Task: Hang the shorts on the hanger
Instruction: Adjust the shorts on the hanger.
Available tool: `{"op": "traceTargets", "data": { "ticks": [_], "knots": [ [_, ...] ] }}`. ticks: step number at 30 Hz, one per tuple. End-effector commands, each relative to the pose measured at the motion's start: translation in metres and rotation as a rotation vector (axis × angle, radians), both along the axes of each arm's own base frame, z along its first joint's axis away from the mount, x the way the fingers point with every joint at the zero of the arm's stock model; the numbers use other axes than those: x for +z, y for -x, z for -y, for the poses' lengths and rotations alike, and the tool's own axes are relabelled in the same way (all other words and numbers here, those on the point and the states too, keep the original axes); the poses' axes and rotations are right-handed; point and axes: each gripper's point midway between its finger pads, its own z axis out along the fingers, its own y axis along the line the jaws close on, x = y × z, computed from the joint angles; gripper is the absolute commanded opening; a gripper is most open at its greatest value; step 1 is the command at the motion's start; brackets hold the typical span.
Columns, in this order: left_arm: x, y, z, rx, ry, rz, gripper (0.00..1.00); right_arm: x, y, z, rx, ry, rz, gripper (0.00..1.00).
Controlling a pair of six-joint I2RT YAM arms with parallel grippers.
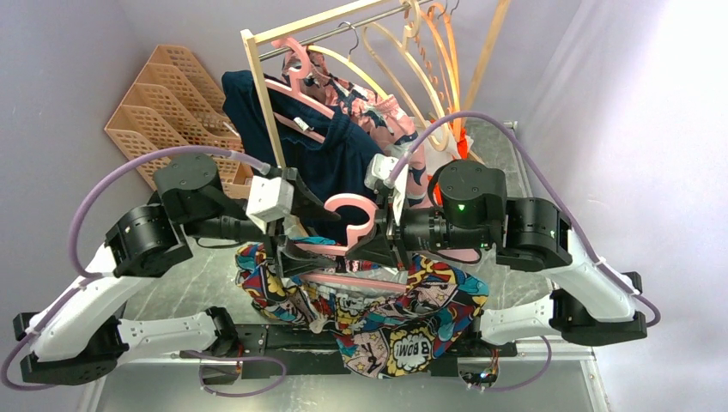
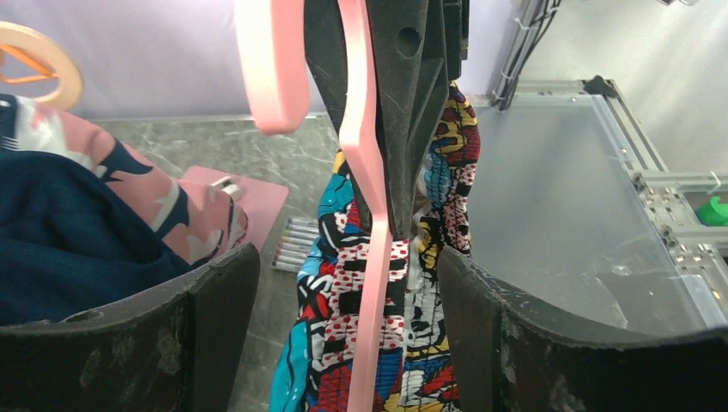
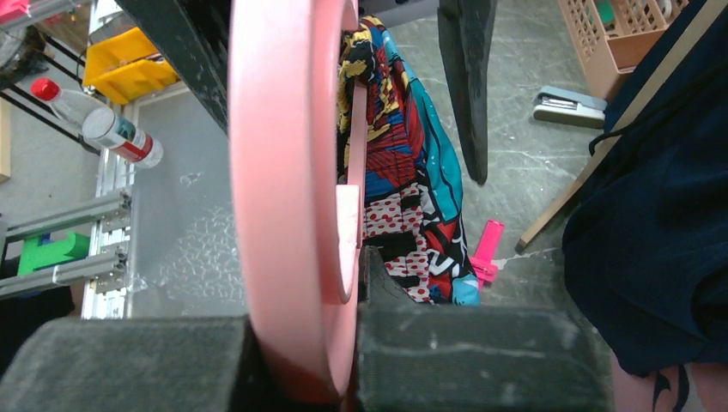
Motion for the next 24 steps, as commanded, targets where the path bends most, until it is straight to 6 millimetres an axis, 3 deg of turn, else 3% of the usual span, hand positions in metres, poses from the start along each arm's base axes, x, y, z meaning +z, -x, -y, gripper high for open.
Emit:
{"op": "traceTargets", "data": {
  "ticks": [1, 11, 18, 22, 24],
  "knots": [
    [0.002, 0.014, -0.002, -0.082, -0.006, 0.013, 0.79, 0.022, -0.001, 0.003, 0.01, -0.054, 0.057, 0.0],
    [-0.03, 0.003, 0.002, -0.042, -0.102, -0.024, 0.73, 0.027, -0.002, -0.003, 0.033, -0.056, 0.08, 0.0],
    [-0.026, 0.001, 0.005, -0.038, -0.086, -0.023, 0.42, 0.027, 0.0, -0.008, 0.05, -0.059, 0.078, 0.0],
    [-0.018, 0.0, 0.002, -0.017, -0.038, -0.006, 0.1, 0.024, 0.0, -0.008, 0.047, -0.059, 0.069, 0.0],
    [-0.016, 0.0, 0.0, -0.004, -0.023, -0.001, 0.07, 0.024, 0.0, -0.007, 0.04, -0.057, 0.066, 0.02]
  ]
}}
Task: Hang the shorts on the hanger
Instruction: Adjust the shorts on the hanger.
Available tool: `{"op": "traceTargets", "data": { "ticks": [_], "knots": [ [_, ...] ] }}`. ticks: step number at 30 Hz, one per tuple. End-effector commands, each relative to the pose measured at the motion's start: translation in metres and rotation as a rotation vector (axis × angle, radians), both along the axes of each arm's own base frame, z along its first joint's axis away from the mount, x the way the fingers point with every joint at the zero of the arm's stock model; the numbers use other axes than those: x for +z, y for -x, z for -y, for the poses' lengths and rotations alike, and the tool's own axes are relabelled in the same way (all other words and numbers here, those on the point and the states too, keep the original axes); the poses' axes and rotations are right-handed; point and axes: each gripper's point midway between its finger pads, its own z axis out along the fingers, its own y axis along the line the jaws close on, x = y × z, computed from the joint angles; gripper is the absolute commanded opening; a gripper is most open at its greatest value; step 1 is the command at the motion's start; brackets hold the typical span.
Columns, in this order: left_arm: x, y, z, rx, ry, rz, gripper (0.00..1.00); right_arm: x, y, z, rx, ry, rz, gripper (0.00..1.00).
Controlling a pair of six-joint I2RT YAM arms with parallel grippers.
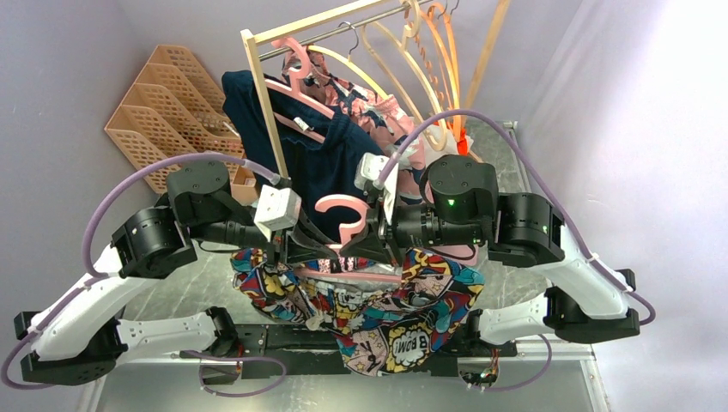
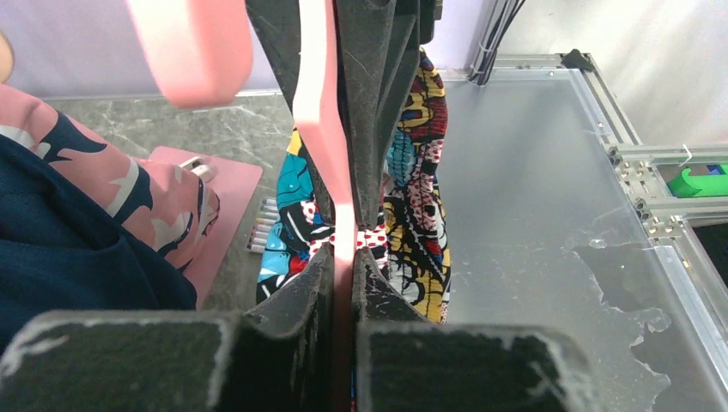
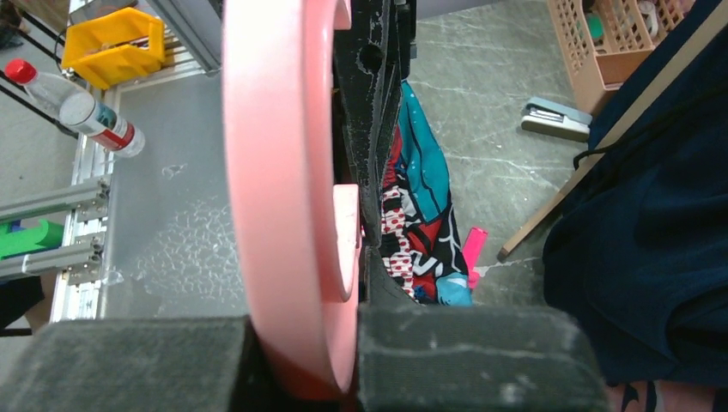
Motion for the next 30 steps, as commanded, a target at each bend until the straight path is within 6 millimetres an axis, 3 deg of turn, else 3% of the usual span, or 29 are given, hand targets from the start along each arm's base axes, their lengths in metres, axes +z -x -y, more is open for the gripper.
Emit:
{"op": "traceTargets", "data": {
  "ticks": [1, 3, 6, 11, 16, 22, 28, 30],
  "knots": [
    [0.011, -0.004, -0.005, 0.039, 0.059, 0.036, 0.07, 0.023, 0.004, 0.002, 0.014, -0.085, 0.014, 0.11],
    [0.012, -0.005, -0.007, 0.054, 0.065, 0.039, 0.07, 0.025, 0.002, 0.005, -0.005, -0.088, 0.012, 0.35],
    [0.009, -0.003, -0.014, 0.071, 0.069, 0.036, 0.07, 0.033, -0.001, 0.017, -0.047, -0.107, 0.017, 0.53],
    [0.01, 0.002, -0.03, 0.107, 0.102, 0.03, 0.07, 0.039, -0.006, 0.049, -0.129, -0.131, 0.028, 0.58],
    [0.017, 0.01, -0.047, 0.131, 0.13, 0.022, 0.07, 0.024, -0.013, 0.073, -0.212, -0.103, 0.029, 0.58],
    [0.025, 0.015, -0.056, 0.137, 0.145, 0.019, 0.07, 0.01, -0.01, 0.073, -0.206, -0.077, 0.007, 0.5],
    [0.031, 0.017, -0.059, 0.139, 0.156, 0.023, 0.07, 0.011, -0.012, 0.071, -0.212, -0.095, 0.009, 0.14],
    [0.031, 0.017, -0.059, 0.138, 0.155, 0.022, 0.07, 0.012, -0.014, 0.072, -0.234, -0.108, 0.004, 0.09]
  ]
}}
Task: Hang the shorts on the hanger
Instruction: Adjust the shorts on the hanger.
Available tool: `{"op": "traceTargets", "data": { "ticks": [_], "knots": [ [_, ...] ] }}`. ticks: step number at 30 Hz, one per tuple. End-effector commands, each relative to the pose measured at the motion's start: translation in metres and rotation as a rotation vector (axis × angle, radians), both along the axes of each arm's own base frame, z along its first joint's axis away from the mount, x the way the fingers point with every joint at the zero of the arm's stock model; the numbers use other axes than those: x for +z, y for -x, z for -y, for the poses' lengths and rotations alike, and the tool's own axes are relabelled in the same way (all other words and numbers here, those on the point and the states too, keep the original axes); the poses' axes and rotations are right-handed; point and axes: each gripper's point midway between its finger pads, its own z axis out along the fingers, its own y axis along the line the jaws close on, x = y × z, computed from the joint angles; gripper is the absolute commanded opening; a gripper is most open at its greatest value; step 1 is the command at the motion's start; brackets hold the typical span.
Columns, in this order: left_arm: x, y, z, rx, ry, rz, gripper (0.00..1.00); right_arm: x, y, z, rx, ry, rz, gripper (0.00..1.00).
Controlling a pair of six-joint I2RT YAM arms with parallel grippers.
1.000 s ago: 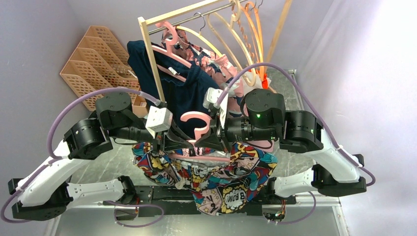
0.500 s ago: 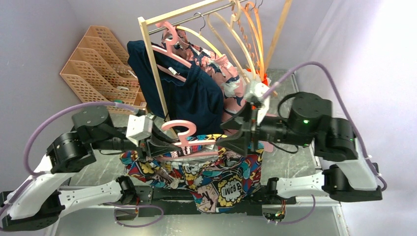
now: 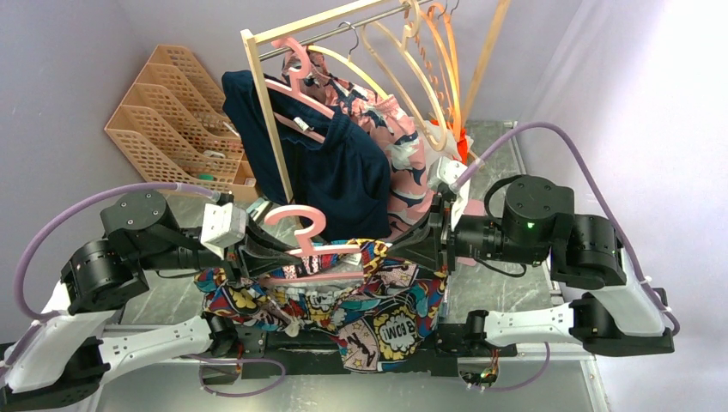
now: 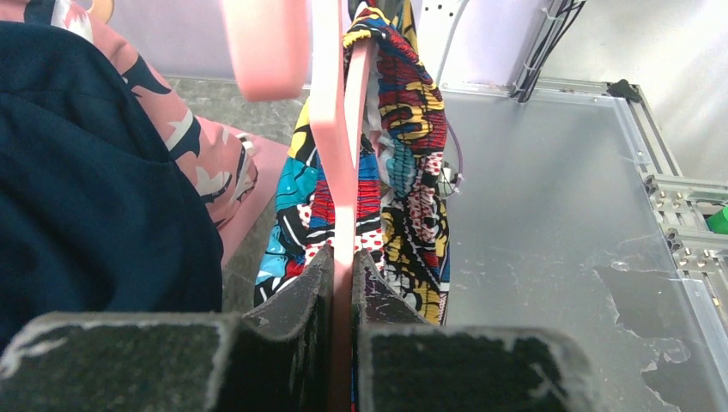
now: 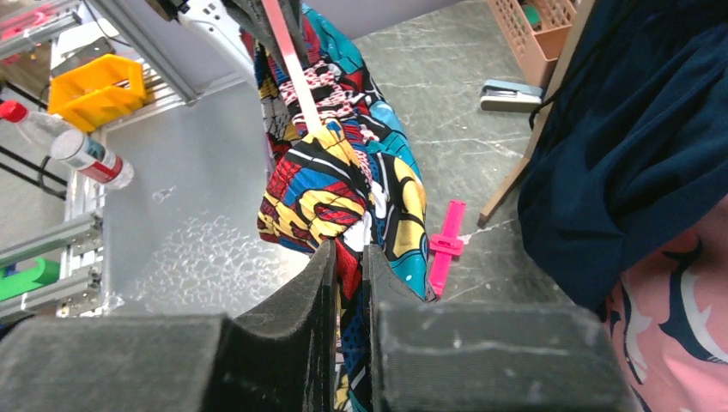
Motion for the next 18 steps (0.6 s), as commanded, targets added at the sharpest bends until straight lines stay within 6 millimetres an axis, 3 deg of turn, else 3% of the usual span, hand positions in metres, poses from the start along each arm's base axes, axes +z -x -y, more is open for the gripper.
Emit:
{"op": "traceTargets", "data": {
  "ticks": [1, 10, 18],
  "knots": [
    [0.032, 0.005, -0.004, -0.011, 0.092, 0.041, 0.07, 0.009, -0.011, 0.005, -0.075, -0.053, 0.005, 0.09],
    [0.03, 0.007, -0.003, -0.028, 0.088, 0.044, 0.07, 0.025, -0.009, 0.019, -0.118, -0.187, -0.033, 0.12],
    [0.03, 0.01, 0.002, -0.054, 0.092, 0.044, 0.07, 0.024, -0.005, 0.005, -0.073, -0.187, -0.043, 0.45]
  ]
}}
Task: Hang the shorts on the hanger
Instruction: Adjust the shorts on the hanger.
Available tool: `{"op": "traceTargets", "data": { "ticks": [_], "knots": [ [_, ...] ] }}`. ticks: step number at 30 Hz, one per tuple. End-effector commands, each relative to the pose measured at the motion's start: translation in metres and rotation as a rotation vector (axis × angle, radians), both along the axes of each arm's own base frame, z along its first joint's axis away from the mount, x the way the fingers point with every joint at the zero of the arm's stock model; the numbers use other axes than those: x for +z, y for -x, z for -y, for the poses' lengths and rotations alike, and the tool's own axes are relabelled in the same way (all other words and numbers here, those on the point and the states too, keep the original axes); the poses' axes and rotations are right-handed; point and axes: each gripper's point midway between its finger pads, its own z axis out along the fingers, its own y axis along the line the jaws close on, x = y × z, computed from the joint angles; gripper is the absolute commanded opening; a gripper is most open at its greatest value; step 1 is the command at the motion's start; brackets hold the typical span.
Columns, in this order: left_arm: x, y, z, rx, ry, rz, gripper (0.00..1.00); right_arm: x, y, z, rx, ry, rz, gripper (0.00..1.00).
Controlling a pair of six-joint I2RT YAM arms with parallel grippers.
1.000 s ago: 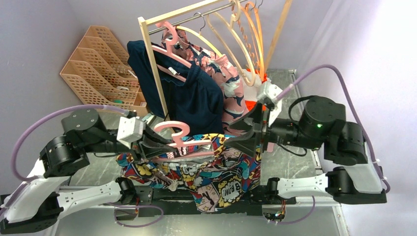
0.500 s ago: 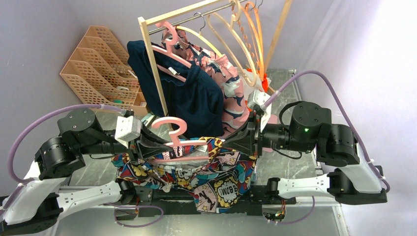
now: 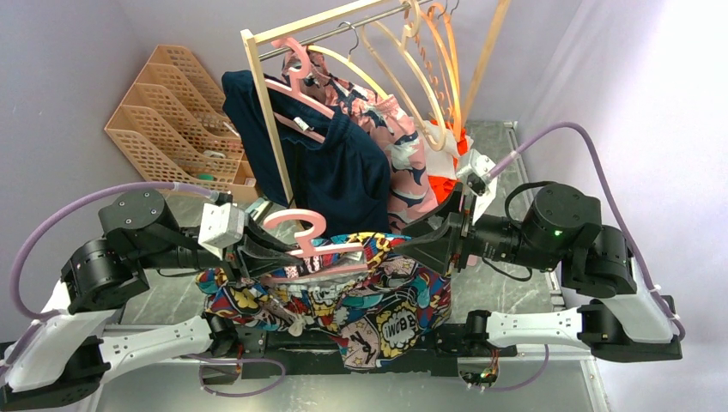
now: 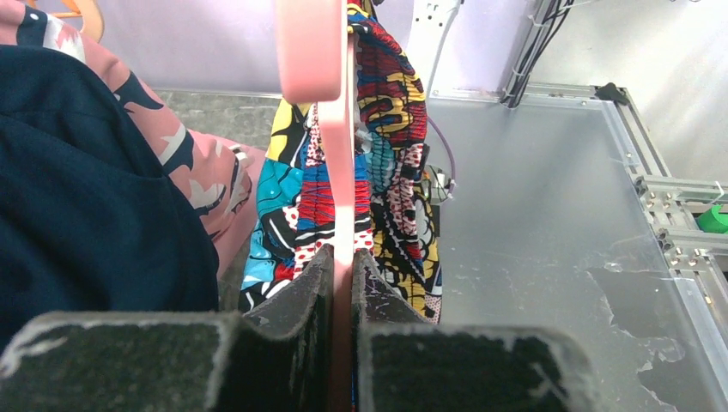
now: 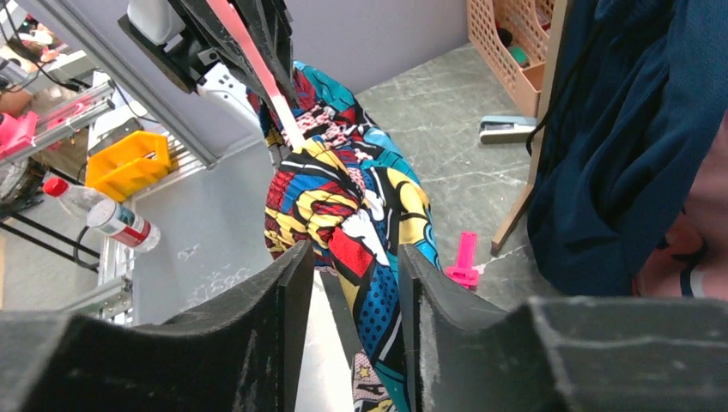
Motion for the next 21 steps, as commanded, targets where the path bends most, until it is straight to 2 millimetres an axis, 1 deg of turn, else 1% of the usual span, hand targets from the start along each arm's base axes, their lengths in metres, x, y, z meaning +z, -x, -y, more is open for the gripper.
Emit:
{"op": "traceTargets", "data": {
  "ticks": [1, 5, 9, 13, 15, 17, 21],
  "knots": [
    [0.025, 0.008, -0.001, -0.037, 0.081, 0.039, 0.07, 0.011, -0.005, -0.008, -0.013, -0.045, 0.012, 0.46],
    [0.026, 0.008, 0.0, -0.042, 0.08, 0.039, 0.07, 0.015, -0.008, -0.019, -0.009, -0.053, 0.028, 0.48],
    [0.026, 0.008, 0.001, -0.047, 0.078, 0.039, 0.07, 0.023, -0.008, -0.029, 0.014, -0.082, 0.051, 0.51],
    [0.025, 0.008, 0.002, -0.049, 0.075, 0.038, 0.07, 0.016, -0.008, -0.04, 0.039, -0.037, 0.054, 0.51],
    [0.025, 0.008, 0.002, -0.049, 0.074, 0.039, 0.07, 0.011, -0.007, -0.043, 0.052, -0.016, 0.05, 0.48],
    [0.025, 0.008, 0.001, -0.048, 0.076, 0.043, 0.07, 0.007, -0.006, -0.045, 0.058, -0.002, 0.045, 0.42],
    [0.024, 0.008, 0.001, -0.047, 0.075, 0.046, 0.07, 0.006, -0.006, -0.044, 0.056, -0.001, 0.044, 0.24]
  ]
}}
